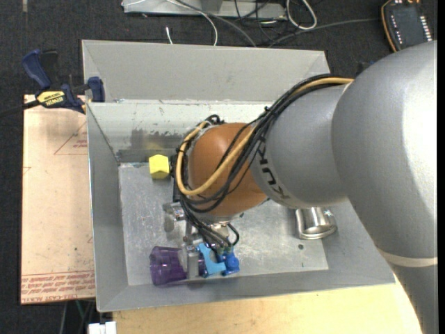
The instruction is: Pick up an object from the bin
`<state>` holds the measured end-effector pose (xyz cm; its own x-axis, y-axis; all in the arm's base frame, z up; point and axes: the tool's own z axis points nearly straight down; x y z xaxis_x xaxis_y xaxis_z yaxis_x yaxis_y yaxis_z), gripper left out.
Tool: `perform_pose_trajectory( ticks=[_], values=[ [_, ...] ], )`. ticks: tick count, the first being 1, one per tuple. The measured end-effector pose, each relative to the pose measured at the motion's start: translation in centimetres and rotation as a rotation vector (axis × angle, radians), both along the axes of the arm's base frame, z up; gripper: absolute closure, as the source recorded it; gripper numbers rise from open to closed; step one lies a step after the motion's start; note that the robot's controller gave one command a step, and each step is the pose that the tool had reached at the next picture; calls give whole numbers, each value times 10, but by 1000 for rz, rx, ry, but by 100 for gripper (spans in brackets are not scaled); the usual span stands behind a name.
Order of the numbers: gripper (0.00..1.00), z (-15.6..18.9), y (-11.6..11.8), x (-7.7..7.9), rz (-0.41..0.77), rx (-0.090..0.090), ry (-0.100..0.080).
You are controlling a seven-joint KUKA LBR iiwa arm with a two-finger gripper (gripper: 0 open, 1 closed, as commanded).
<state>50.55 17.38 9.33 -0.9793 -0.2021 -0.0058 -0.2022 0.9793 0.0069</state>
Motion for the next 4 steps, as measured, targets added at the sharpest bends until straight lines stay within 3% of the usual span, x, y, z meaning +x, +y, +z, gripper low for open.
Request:
perform_pose_trajectory(
  ticks=[1,2,3,4],
  values=[
    [0,5,2,2,25,-2,0],
    [0,6,21,-24,26,8,-2],
    [0,-21,25,-21,-40,5,-20],
    [100,-23,46,-15,17,2,-4]
  ],
)
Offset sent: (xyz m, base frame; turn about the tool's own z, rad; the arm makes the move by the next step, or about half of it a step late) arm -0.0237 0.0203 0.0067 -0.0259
